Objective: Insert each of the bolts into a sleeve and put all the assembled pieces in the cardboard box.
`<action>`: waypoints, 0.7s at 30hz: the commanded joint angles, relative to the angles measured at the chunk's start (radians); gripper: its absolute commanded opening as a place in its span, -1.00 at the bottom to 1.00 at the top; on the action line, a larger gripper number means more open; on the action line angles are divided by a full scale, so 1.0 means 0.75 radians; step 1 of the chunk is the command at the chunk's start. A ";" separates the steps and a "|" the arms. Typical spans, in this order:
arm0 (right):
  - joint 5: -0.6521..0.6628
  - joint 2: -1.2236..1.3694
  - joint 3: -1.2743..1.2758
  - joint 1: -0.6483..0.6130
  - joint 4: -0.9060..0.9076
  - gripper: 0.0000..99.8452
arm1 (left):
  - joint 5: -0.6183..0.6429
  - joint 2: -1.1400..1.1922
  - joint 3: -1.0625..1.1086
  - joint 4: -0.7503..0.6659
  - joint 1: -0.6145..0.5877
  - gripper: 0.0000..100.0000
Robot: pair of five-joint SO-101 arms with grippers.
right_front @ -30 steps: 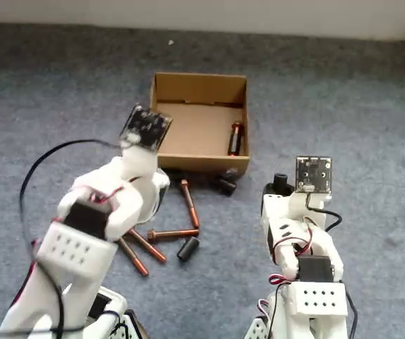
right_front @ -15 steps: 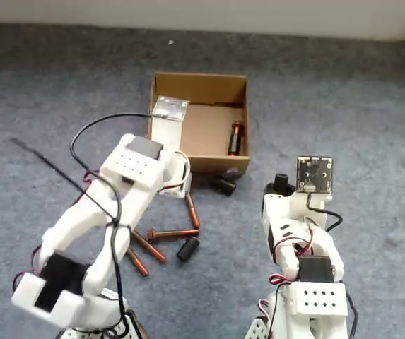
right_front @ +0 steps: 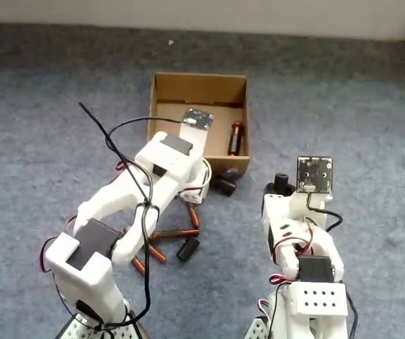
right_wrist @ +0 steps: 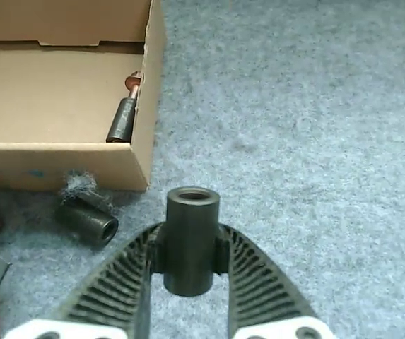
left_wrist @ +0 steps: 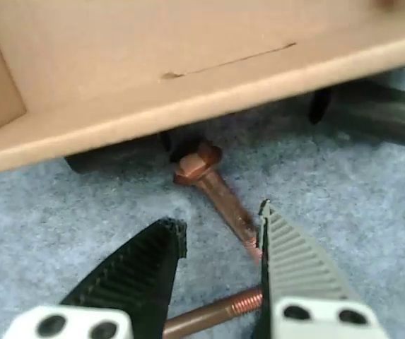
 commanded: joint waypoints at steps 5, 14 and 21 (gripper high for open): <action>-0.006 -0.028 -0.009 0.003 -0.034 -0.99 | 0.012 0.081 -0.052 -0.002 -0.062 -0.62; -0.006 -0.028 -0.009 0.001 -0.034 -0.99 | 0.010 0.103 -0.116 -0.006 -0.142 -0.62; -0.006 -0.028 -0.009 0.001 -0.034 -0.99 | 0.002 0.103 -0.105 -0.020 -0.134 -0.82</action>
